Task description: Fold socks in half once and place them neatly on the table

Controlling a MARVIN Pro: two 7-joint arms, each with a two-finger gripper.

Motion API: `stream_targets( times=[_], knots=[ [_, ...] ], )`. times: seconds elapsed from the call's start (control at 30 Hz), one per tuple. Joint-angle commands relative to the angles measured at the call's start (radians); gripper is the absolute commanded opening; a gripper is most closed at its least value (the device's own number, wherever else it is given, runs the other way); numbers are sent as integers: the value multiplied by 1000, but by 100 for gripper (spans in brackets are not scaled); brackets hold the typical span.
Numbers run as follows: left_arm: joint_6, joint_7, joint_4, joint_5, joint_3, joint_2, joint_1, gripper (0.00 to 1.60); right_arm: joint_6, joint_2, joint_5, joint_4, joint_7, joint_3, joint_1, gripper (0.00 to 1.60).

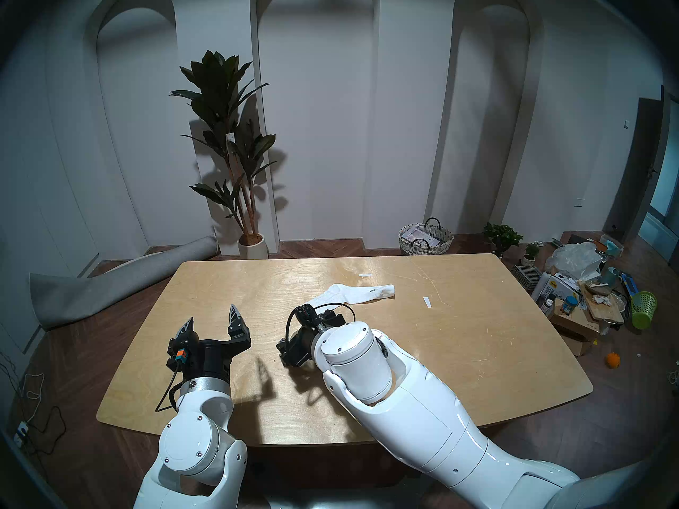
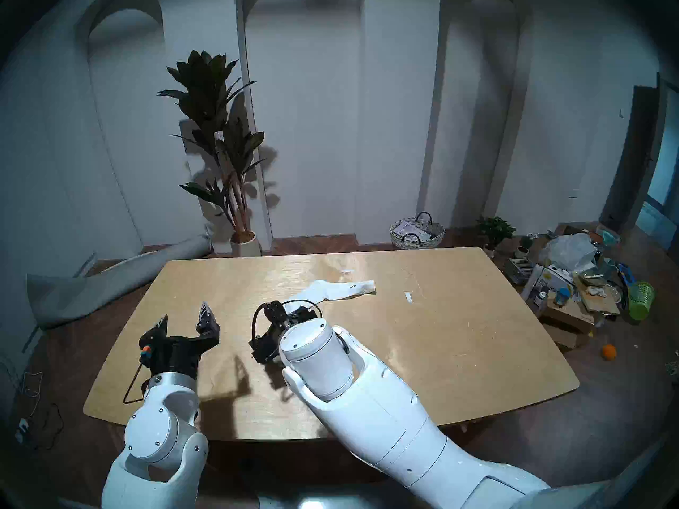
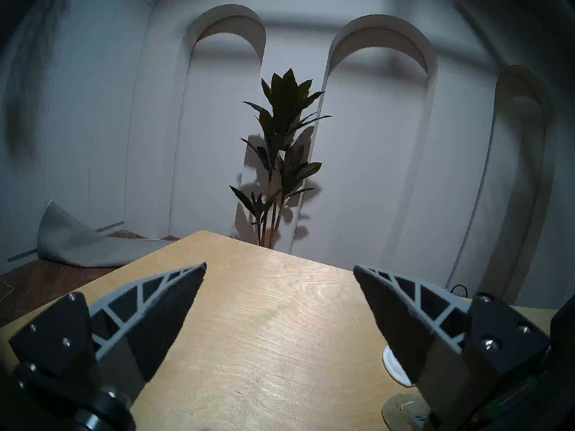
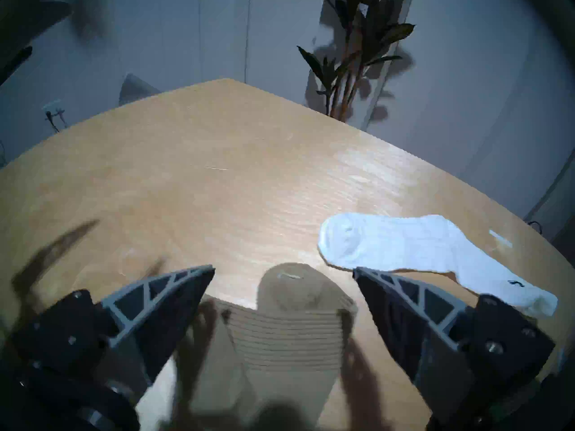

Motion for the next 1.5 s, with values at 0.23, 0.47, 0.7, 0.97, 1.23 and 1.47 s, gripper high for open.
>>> stream_targets(
  times=[0.23, 0.47, 0.7, 0.97, 1.23, 1.47],
  knots=[
    [2, 14, -29, 7, 0, 9, -10, 160, -51, -5, 1, -115, -25, 21, -6, 160],
    [14, -12, -18, 0, 15, 29, -60, 160, -118, 56, -27, -180, -92, 141, -4, 160],
    [42, -49, -11, -2, 38, 50, -120, 160, -176, 133, -23, -205, -163, 269, -38, 160],
    [129, -86, 15, -38, 85, 39, -214, 160, -255, 244, -37, -207, -241, 429, -117, 160],
    [218, -104, 68, -145, 116, -19, -296, 160, -301, 310, -23, -173, -282, 558, -171, 160],
    [279, -107, 127, -292, 106, -100, -371, 160, -344, 329, -1, -138, -298, 663, -194, 160]
  ],
)
